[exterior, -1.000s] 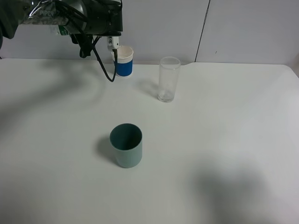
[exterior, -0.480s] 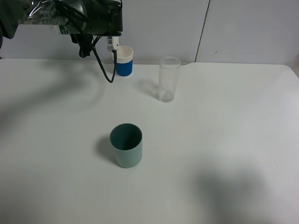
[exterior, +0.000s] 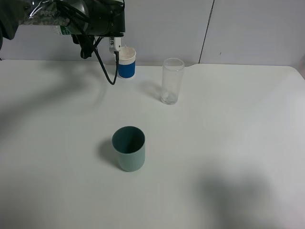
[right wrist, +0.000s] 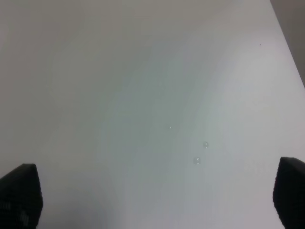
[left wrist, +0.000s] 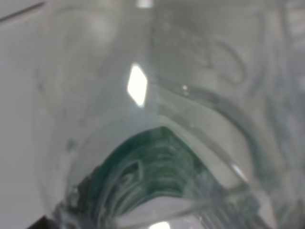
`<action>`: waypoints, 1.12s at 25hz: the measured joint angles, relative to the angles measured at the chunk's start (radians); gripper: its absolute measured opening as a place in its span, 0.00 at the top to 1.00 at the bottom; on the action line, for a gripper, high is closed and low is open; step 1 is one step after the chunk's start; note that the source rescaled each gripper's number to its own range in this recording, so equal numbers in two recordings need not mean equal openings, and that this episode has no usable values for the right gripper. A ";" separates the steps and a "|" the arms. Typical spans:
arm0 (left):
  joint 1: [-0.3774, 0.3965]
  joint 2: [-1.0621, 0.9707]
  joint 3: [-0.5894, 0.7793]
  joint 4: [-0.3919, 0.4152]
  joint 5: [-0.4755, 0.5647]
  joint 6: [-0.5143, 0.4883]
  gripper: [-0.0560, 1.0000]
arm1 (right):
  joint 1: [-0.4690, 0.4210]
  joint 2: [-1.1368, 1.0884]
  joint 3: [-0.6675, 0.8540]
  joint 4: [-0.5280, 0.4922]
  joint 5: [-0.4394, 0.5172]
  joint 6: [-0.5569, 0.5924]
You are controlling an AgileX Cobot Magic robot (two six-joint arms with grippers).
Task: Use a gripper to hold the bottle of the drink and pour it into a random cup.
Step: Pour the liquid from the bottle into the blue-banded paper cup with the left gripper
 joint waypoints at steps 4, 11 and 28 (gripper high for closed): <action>0.000 0.000 0.000 0.000 -0.001 0.006 0.95 | 0.000 0.000 0.000 0.000 0.000 0.000; 0.000 0.000 0.000 0.002 -0.001 0.006 0.95 | 0.000 0.000 0.000 0.000 0.000 0.000; 0.000 0.000 0.000 0.025 -0.001 0.013 0.95 | 0.000 0.000 0.000 0.000 0.000 0.000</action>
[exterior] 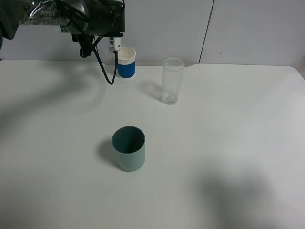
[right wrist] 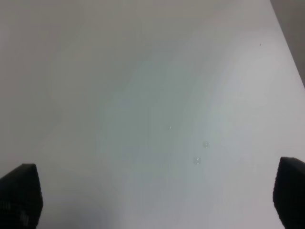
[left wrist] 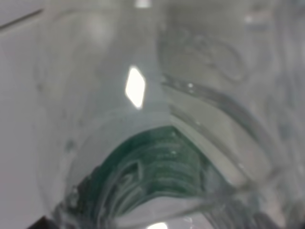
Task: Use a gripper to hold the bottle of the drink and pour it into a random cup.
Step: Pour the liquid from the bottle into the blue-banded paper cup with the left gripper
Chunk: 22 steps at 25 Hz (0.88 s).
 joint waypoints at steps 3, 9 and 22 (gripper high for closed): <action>0.000 0.000 0.000 0.006 0.000 0.001 0.95 | 0.000 0.000 0.000 0.000 0.000 0.000; 0.000 0.000 0.000 0.030 0.000 0.001 0.95 | 0.000 0.000 0.000 0.000 0.000 0.000; 0.000 0.000 0.000 0.066 -0.008 0.001 0.95 | 0.000 0.000 0.000 0.000 0.000 0.000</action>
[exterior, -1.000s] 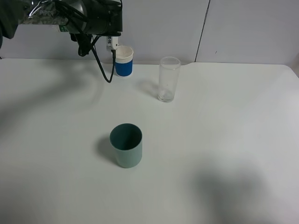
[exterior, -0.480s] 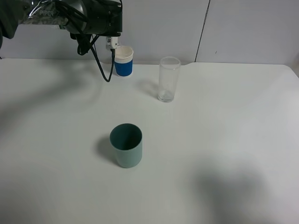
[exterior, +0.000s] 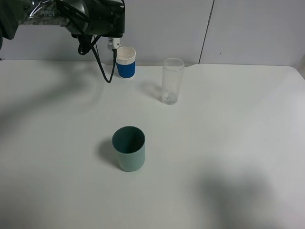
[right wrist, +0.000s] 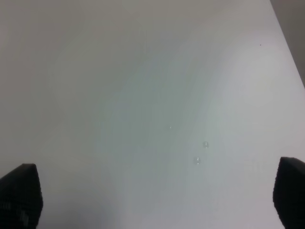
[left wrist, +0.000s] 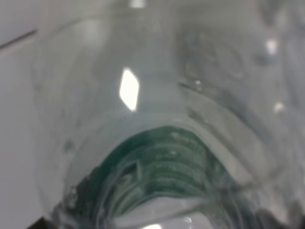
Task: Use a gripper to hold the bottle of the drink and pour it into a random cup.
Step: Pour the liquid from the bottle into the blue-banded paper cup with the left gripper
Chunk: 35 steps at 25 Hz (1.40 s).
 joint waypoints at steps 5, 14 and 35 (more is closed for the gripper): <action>0.000 0.000 0.000 0.002 -0.003 0.000 0.95 | 0.000 0.000 0.000 0.000 0.000 0.000; 0.000 0.000 0.000 0.021 -0.005 0.000 0.95 | 0.000 0.000 0.000 0.000 0.000 0.000; 0.000 0.000 0.000 0.082 -0.002 0.012 0.95 | 0.000 0.000 0.000 0.000 0.000 0.000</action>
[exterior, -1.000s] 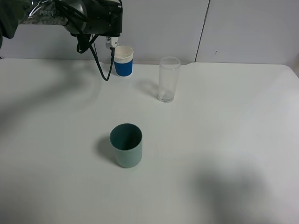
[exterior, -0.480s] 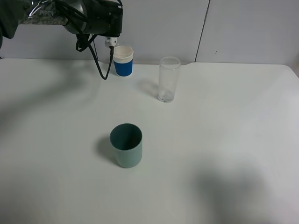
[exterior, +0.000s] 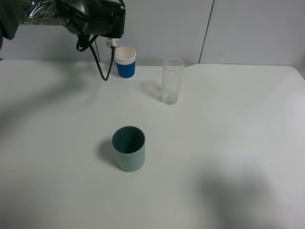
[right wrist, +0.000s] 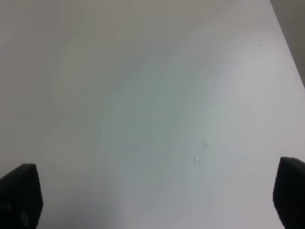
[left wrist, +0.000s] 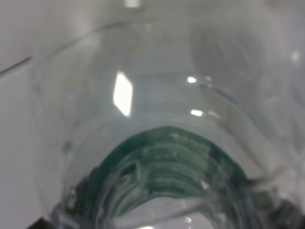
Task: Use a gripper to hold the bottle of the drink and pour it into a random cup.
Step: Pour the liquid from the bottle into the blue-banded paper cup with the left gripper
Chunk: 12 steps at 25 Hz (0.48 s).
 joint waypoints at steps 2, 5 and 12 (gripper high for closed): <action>0.000 0.000 0.000 0.001 0.000 0.006 0.95 | 0.000 0.000 0.000 0.000 0.000 0.000; 0.000 0.000 0.000 0.001 0.000 0.019 0.95 | 0.000 0.000 0.000 0.000 0.000 0.000; 0.000 0.000 0.000 0.001 0.000 0.033 0.95 | 0.000 0.000 0.000 0.000 0.000 0.000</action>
